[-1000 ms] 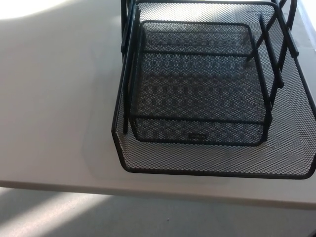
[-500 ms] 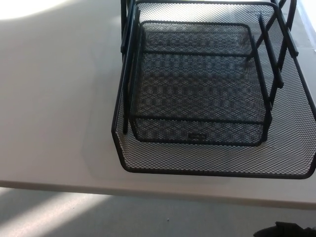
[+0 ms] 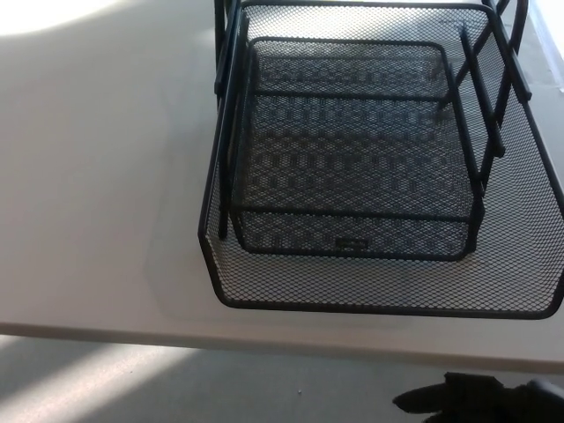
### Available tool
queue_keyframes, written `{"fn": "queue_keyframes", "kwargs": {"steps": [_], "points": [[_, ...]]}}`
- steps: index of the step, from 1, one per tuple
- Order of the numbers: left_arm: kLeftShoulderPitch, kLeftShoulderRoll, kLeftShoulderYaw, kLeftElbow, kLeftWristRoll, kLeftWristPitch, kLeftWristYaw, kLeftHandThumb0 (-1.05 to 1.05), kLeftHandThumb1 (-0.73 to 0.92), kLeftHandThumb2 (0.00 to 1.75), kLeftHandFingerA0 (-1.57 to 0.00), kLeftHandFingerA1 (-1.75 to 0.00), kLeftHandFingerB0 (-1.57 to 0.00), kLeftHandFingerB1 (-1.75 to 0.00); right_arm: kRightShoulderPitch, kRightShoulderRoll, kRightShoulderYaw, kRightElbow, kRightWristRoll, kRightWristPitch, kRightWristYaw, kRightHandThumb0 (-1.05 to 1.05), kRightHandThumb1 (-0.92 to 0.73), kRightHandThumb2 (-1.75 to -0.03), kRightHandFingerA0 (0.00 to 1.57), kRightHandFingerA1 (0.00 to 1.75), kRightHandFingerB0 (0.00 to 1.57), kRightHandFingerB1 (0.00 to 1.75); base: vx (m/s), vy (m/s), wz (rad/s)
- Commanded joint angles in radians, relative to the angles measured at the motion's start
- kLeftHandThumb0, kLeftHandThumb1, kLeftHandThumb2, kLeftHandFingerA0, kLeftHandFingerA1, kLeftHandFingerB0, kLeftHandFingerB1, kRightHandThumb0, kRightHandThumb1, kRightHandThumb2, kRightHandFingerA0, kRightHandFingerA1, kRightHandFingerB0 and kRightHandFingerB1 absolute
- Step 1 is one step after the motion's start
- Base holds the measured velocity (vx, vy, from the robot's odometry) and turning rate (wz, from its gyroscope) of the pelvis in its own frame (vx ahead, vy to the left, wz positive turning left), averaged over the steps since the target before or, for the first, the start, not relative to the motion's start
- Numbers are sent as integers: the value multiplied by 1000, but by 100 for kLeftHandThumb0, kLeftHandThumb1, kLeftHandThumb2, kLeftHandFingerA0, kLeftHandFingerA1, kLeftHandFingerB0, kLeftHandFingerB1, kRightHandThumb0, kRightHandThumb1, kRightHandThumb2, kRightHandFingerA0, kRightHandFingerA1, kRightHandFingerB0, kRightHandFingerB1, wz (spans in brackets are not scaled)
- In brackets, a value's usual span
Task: A balck drawer is kept on the middle of the table and the robot uses its right hand to push it back away from the robot
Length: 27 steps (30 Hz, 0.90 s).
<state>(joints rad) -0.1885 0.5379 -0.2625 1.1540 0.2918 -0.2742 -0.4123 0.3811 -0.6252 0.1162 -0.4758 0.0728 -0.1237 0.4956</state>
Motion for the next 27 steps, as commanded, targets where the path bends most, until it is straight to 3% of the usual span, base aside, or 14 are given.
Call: {"fn": "queue_keyframes", "kwargs": {"steps": [1, 5, 6, 7, 8, 13, 18, 19, 26, 27], "points": [[-17, 15, 4, 20, 8, -19, -17, -64, 61, 86, -29, -46, -19, -41, -10, -270, -157, -428, 494, 46, 307, -84, -92, -73, 25, 33, 20, 30, 0, 0, 0], [-21, 21, 4, 22, 9, -25, -18, -63, 61, 86, -30, -46, -21, -41, -52, -383, -255, -492, 512, 127, 330, -81, -92, -71, 22, 33, 19, 31, 0, 0, 0], [-21, 22, 4, 20, 8, -27, -21, -58, 73, 62, -38, -35, -27, -30, -64, -400, -269, -494, 528, 130, 338, -79, -92, -68, 23, 34, 22, 32, 0, 0, 0], [-20, 24, 5, 19, 7, -28, -26, -58, 73, 62, -38, -35, -27, -30, -76, -417, -284, -495, 544, 131, 349, -79, -92, -68, 23, 34, 22, 32, 0, 0, 0], [-19, 24, 7, 18, 3, -30, -29, -62, 61, 86, -29, -46, -20, -41, -90, -440, -303, -500, 553, 140, 359, -80, -92, -68, 21, 33, 21, 31, 0, 0, 0], [-18, 23, 7, 14, 2, -24, -33, -63, 61, 86, -28, -45, -20, -41, -139, -532, -376, -515, 614, 167, 403, -81, -92, -69, 20, 33, 19, 30, 0, 0, 0], [-22, 20, 5, 17, 5, -21, -29, -62, 61, 86, -29, -46, -21, -41, -184, -567, -374, -510, 697, 154, 433, -73, -92, -68, 19, 33, 18, 30, 0, 0, 0], [-21, 20, 6, 15, 5, -23, -29, -57, 73, 61, -37, -35, -27, -30, -195, -573, -369, -507, 716, 153, 439, -71, -92, -68, 19, 33, 18, 31, 0, 0, 0], [-23, 22, -2, 14, 13, -25, -33, -59, 74, 62, -35, -34, -25, -29, -265, -577, -330, -498, 745, 154, 428, -75, -92, -70, 19, 35, 16, 30, 0, 0, 0], [-24, 22, -2, 15, 13, -26, -33, -57, 74, 61, -36, -35, -26, -30, -298, -595, -319, -493, 744, 176, 424, -36, -52, -111, 0, 48, 0, 47, 0, 0, 0]]}}
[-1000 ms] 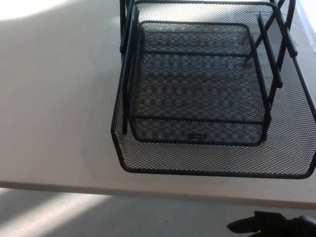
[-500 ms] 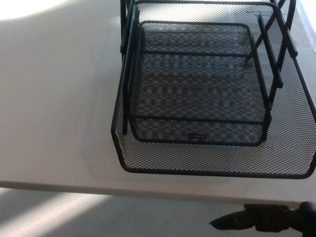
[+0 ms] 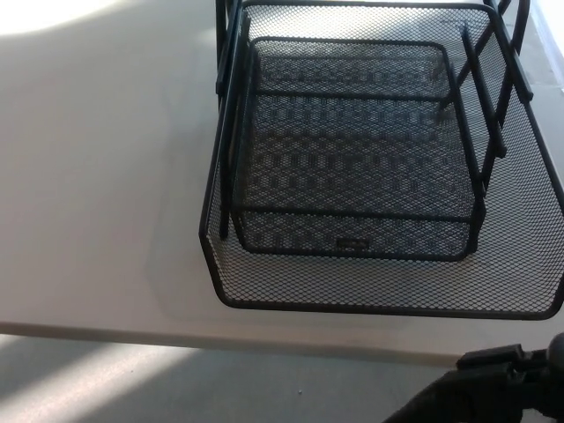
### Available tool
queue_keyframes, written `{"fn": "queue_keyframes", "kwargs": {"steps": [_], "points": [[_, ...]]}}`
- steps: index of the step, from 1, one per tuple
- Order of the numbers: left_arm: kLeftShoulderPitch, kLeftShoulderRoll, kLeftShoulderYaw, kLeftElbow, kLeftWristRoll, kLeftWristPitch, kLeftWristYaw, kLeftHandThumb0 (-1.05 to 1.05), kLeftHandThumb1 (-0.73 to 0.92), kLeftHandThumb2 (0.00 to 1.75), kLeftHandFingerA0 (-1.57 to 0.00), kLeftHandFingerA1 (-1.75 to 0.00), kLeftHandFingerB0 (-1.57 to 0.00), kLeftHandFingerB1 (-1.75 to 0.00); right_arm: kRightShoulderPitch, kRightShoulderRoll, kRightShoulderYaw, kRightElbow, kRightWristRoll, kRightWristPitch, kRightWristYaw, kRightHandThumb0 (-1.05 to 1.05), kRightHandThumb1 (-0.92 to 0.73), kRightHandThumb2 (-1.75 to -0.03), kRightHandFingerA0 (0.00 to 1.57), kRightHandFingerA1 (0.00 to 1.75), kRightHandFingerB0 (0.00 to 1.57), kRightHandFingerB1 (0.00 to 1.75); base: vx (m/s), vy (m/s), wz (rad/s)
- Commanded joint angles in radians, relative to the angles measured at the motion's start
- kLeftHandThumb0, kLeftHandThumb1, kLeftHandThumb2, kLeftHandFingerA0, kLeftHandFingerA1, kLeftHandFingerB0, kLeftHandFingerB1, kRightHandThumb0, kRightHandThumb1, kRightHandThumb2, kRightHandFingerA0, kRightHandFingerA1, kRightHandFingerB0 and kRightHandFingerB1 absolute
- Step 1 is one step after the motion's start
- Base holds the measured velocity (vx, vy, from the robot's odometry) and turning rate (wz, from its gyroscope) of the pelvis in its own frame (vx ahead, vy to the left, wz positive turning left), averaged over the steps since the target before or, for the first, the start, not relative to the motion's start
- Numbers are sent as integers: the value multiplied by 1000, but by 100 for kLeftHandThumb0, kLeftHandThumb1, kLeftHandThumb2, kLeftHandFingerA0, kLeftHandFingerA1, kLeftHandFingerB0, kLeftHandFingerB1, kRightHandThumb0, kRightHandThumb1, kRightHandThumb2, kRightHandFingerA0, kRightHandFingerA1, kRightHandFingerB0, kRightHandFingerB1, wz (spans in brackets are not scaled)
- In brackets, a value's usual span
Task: A balck drawer is kept on the middle of the table and the robot uses its right hand to push it back away from the robot
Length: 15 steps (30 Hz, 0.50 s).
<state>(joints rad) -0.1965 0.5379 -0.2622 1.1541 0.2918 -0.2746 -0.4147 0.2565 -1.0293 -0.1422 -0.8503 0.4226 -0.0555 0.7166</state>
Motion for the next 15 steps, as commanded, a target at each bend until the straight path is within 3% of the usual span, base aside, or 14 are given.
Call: {"fn": "queue_keyframes", "kwargs": {"steps": [1, 2, 3, 11, 12, 14, 15], "points": [[-15, 21, 2, 16, 6, -30, -34, -57, 74, 61, -36, -35, -26, -30, -201, -211, -55, -114, 398, 131, 201, -36, -52, -111, 0, 48, 0, 47, 0, 0, 0], [-15, 21, 3, 17, 5, -31, -35, -57, 74, 61, -36, -35, -26, -30, -208, -216, -54, -113, 400, 136, 201, -36, -52, -111, 0, 48, 0, 47, 0, 0, 0], [-14, 21, 4, 15, 5, -28, -35, -58, 73, 61, -35, -35, -25, -29, -233, -220, -38, -107, 398, 150, 198, -80, -92, -70, 19, 33, 16, 30, 0, 0, 0], [-15, 19, 1, 20, 10, -28, -29, -58, 73, 62, -35, -35, -26, -30, -497, -201, 161, -24, 297, 288, 221, -78, -91, -70, 22, 37, 16, 29, 0, 0, 0], [-16, 19, 1, 21, 10, -27, -31, -59, 73, 62, -35, -35, -26, -30, -543, -191, 197, -13, 274, 312, 235, -80, -76, -101, 18, 47, 10, 40, 0, 0, 0], [-16, 19, 4, 22, 6, -25, -33, -58, 73, 61, -36, -34, -26, -29, -626, -179, 254, 0, 244, 357, 263, -81, -77, -102, 17, 48, 9, 39, 0, 0, 0], [-16, 18, 5, 23, 5, -26, -33, -58, 73, 62, -35, -35, -26, -30, -656, -173, 275, 5, 235, 373, 273, -36, -50, -109, 3, 49, 0, 48, 0, 0, 0]]}}
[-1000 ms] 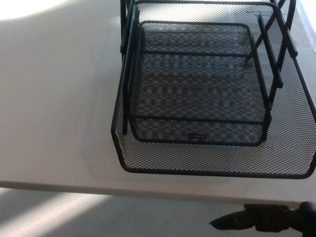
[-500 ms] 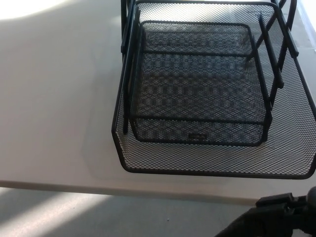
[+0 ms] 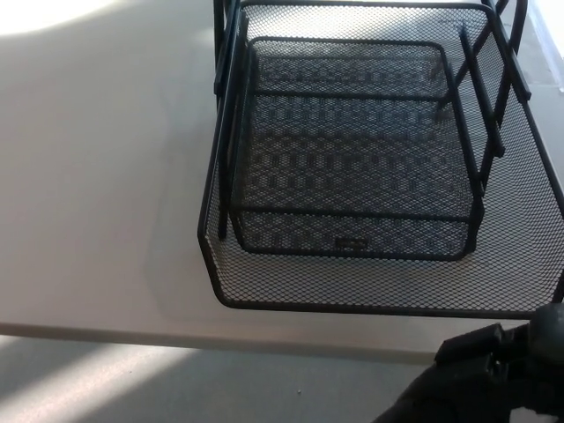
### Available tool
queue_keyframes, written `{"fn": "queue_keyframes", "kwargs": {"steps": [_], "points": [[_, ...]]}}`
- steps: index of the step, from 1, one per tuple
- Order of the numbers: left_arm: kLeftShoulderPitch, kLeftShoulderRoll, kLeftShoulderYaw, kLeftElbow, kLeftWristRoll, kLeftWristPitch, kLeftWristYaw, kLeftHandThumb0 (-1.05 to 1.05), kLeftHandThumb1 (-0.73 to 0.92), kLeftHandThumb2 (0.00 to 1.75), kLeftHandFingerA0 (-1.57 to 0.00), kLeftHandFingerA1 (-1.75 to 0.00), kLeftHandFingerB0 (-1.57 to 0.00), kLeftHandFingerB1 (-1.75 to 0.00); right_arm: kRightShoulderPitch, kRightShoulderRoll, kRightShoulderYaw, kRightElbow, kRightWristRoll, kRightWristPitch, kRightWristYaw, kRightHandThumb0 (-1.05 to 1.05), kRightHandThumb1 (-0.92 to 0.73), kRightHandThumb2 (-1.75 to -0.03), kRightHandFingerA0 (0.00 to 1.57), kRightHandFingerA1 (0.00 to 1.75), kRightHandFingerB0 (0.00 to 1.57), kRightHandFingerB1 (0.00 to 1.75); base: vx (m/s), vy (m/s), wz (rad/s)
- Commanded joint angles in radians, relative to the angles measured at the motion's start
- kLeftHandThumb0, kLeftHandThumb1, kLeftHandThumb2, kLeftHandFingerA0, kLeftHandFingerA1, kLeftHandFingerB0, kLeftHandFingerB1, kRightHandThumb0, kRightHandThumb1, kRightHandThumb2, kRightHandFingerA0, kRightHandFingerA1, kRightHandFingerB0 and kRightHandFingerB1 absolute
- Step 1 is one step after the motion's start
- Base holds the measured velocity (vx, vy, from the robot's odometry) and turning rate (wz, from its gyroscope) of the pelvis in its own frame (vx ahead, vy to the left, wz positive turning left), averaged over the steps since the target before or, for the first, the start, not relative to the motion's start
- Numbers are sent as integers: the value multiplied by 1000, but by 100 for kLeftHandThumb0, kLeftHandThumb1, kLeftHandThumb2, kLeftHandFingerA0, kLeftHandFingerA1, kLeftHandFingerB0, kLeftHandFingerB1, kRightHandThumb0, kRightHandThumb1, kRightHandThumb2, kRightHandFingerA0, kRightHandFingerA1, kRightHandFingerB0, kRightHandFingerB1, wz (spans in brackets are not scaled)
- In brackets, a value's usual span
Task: A balck drawer is kept on the middle of the table and the robot uses its right hand to push it back away from the robot
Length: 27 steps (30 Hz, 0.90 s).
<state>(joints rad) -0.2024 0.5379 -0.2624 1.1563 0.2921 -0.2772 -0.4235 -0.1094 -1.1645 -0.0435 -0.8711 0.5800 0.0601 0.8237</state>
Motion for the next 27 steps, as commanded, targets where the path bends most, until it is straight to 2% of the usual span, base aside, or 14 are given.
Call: {"fn": "queue_keyframes", "kwargs": {"steps": [1, 3, 4, 6, 7, 9, 13, 14, 18, 20, 22, 23, 25, 27], "points": [[-10, 18, 6, 22, 5, -26, -24, -58, 73, 62, -35, -35, -26, -30, -322, -31, 198, 32, 70, 276, 175, -36, -50, -109, 3, 49, 0, 48, 0, 0, 0], [-8, 18, 8, 23, 2, -29, -25, -57, 73, 62, -36, -35, -26, -30, -363, -15, 232, 43, 53, 296, 185, -36, -53, -111, 3, 49, 0, 47, 0, 0, 0], [-8, 18, 6, 24, 5, -33, -22, -58, 73, 62, -37, -35, -27, -30, -404, -1, 271, 53, 13, 309, 200, -81, -77, -102, 17, 47, 9, 39, 0, 0, 0], [-9, 19, 2, 24, 10, -32, -20, -59, 73, 62, -36, -35, -25, -30, -459, 15, 319, 69, -22, 339, 216, -82, -77, -102, 17, 47, 9, 39, 0, 0, 0], [-10, 19, 0, 23, 12, -29, -19, -59, 73, 62, -36, -34, -25, -29, -479, 21, 337, 77, -29, 352, 222, -36, -50, -110, 2, 49, 0, 47, 0, 0, 0], [-10, 20, -3, 18, 15, -21, -17, -63, 61, 86, -28, -46, -20, -41, -530, 39, 389, 99, -49, 387, 241, -36, -50, -110, 2, 48, 0, 47, 0, 0, 0], [-10, 19, 2, 21, 9, -21, -23, -63, 61, 86, -28, -45, -20, -41, -575, 61, 453, 122, -93, 401, 262, -36, -50, -110, 2, 48, 0, 47, 0, 0, 0], [-10, 19, 1, 22, 11, -26, -18, -63, 61, 87, -30, -46, -21, -41, -587, 75, 487, 134, -116, 407, 267, -83, -78, -102, 16, 44, 10, 39, 0, 0, 0], [-11, 16, 0, 24, 13, -22, -14, -63, 61, 86, -30, -46, -20, -41, -618, 97, 546, 155, -146, 428, 276, -83, -78, -102, 16, 43, 12, 39, 0, 0, 0], [-12, 16, 2, 24, 10, -23, -22, -58, 73, 61, -36, -35, -26, -30, -633, 116, 578, 172, -159, 440, 286, -84, -78, -101, 15, 43, 11, 39, 0, 0, 0], [-13, 16, 3, 24, 8, -24, -24, -58, 73, 61, -37, -35, -27, -30, -641, 127, 601, 177, -173, 451, 288, -84, -91, -72, 22, 35, 14, 28, 0, 0, 0], [-13, 16, 1, 29, 12, -26, -18, -58, 73, 62, -37, -35, -26, -30, -646, 137, 620, 182, -188, 454, 293, -85, -78, -103, 17, 44, 12, 40, 0, 0, 0], [-12, 17, -2, 30, 15, -26, -15, -59, 73, 62, -37, -34, -26, -30, -657, 149, 638, 184, -202, 467, 301, -84, -92, -73, 22, 35, 13, 28, 0, 0, 0], [-12, 17, 0, 26, 13, -24, -20, -63, 61, 86, -29, -46, -20, -41, -665, 164, 658, 191, -213, 485, 311, -83, -78, -102, 16, 45, 10, 40, 0, 0, 0]]}}
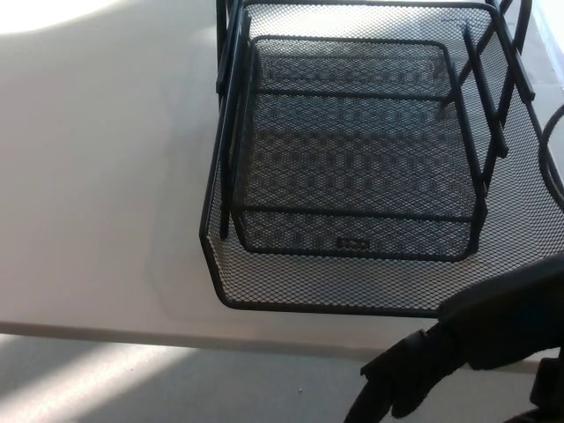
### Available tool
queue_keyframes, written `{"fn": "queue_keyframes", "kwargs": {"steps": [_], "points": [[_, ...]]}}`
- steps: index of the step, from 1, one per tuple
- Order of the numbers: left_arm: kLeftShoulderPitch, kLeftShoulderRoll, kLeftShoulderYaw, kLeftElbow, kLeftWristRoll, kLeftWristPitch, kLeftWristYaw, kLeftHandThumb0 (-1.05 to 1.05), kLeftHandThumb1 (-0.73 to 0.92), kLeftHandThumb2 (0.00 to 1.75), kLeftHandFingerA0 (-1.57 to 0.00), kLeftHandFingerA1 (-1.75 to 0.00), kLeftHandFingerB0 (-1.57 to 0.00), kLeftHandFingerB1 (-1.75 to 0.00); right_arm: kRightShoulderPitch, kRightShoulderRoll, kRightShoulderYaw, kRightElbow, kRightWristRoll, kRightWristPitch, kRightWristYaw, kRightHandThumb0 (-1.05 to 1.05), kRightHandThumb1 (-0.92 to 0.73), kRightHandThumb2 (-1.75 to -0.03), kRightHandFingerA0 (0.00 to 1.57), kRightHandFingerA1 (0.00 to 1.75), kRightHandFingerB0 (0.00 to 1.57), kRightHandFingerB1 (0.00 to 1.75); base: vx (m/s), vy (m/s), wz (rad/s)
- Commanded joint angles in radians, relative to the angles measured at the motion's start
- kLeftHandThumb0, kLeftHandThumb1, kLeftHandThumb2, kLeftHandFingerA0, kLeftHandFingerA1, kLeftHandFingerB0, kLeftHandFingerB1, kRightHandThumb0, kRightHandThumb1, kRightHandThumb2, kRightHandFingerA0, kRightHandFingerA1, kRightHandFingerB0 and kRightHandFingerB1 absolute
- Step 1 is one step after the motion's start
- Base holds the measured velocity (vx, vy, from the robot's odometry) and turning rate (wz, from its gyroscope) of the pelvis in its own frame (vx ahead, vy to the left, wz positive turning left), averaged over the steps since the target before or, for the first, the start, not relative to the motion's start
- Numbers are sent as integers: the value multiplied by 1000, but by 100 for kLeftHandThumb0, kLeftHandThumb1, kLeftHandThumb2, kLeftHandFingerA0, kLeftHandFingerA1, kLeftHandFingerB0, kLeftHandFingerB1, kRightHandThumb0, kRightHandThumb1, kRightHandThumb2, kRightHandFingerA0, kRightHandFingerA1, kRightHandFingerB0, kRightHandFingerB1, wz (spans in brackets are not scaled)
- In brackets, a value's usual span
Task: A balck drawer is kept on the middle of the table and the robot uses its right hand to push it back away from the robot
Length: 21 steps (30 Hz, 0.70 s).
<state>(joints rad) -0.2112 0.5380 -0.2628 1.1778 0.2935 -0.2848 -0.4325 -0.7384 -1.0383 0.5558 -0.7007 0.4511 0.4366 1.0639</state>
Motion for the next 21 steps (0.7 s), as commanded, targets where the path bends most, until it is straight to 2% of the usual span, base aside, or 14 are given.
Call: {"fn": "queue_keyframes", "kwargs": {"steps": [1, 5, 6, 10, 17, 18, 21], "points": [[-1, 17, 6, 2, 5, -19, -18, -63, 61, 86, -28, -46, -19, -41, -39, 51, 75, 31, -92, 119, 79, -36, -50, -110, 1, 48, 0, 47, 0, 0, 0], [-4, 17, -1, 7, 15, -23, -9, -64, 61, 87, -29, -46, -20, -41, -43, 82, 110, 63, -123, 131, 100, -36, -52, -111, 0, 48, 0, 47, 0, 0, 0], [-5, 16, 2, 8, 11, -21, -11, -63, 61, 86, -30, -47, -21, -41, -42, 93, 121, 74, -135, 131, 105, -80, -78, -102, 16, 44, 9, 40, 0, 0, 0], [-5, 14, 6, 8, 6, -25, -16, -62, 61, 86, -30, -47, -21, -42, -36, 125, 144, 103, -165, 128, 121, -79, -78, -103, 21, 47, 10, 40, 0, 0, 0], [-9, 13, 4, 17, 11, -26, -13, -63, 61, 86, -30, -47, -20, -41, -16, 177, 183, 143, -228, 123, 135, -80, -78, -102, 20, 46, 13, 41, 0, 0, 0], [-7, 15, 5, 15, 10, -32, -15, -58, 74, 61, -40, -36, -28, -30, -10, 190, 201, 156, -243, 113, 144, -80, -92, -71, 23, 36, 16, 29, 0, 0, 0], [-10, 15, 4, 16, 11, -31, -16, -58, 73, 62, -39, -36, -29, -31, -5, 207, 219, 174, -254, 117, 159, -81, -92, -71, 25, 37, 15, 29, 0, 0, 0]]}}
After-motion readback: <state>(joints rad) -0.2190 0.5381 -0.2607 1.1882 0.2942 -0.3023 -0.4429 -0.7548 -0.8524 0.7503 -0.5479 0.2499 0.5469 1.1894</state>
